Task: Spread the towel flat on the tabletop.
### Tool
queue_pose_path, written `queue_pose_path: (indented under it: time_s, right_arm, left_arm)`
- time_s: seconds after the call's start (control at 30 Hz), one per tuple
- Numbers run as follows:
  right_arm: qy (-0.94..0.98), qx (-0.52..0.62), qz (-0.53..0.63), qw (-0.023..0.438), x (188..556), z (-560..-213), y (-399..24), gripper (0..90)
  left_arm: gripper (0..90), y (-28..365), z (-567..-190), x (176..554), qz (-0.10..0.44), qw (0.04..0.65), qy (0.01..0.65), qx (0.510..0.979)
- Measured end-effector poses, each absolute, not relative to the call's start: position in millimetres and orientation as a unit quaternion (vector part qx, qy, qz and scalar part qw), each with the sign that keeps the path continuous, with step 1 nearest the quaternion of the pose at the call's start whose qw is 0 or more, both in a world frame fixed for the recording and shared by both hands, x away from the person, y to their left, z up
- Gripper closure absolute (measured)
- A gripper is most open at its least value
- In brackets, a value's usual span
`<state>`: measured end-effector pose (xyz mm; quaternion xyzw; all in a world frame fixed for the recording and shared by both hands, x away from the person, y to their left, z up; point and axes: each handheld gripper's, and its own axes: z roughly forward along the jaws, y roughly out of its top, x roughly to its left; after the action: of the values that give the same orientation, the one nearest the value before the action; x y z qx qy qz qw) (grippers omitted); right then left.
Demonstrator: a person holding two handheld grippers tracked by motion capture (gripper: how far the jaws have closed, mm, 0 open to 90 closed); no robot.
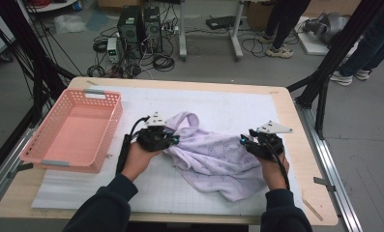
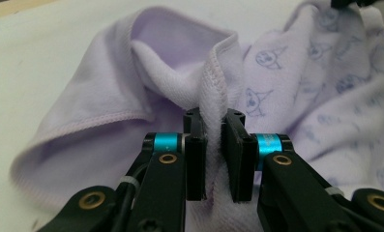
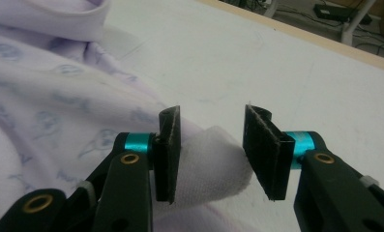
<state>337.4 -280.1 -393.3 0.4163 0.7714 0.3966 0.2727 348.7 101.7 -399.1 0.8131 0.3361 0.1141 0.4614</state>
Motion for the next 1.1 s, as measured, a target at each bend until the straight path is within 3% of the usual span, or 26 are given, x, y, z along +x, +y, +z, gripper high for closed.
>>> queue_pose_path:
  time_s: [0.17,0.23,0.5,0.9,1.0,1.03,1.07,1.1]
  right_arm:
    - [0.781,0.399,0.394,0.275,351,-381,-251,56.4]
    - [0.783,0.395,0.390,0.280,356,-377,-242,51.4]
    - [0.803,0.380,0.386,0.250,395,-371,-194,48.4]
    - [0.892,0.304,0.325,0.077,441,-434,-116,46.1]
    - [0.884,0.318,0.336,0.073,441,-436,-116,47.7]
    - [0.885,0.317,0.334,0.076,440,-435,-117,62.3]
    - [0.888,0.304,0.341,0.060,440,-434,-118,82.5]
    - [0.892,0.296,0.337,0.060,438,-432,-116,83.8]
  left_arm:
    - [79.9,140,-417,329,0.108,0.470,0.373,0.793]
    - [79.9,154,-428,319,0.109,0.469,0.384,0.788]
    - [79.1,156,-434,313,0.108,0.471,0.385,0.786]
    - [78.7,164,-440,311,0.101,0.472,0.393,0.783]
    - [78.7,169,-441,312,0.104,0.471,0.400,0.780]
    - [78.7,169,-441,312,0.104,0.471,0.401,0.779]
    - [78.7,170,-441,312,0.104,0.471,0.401,0.779]
    - [78.8,169,-441,312,0.105,0.470,0.399,0.780]
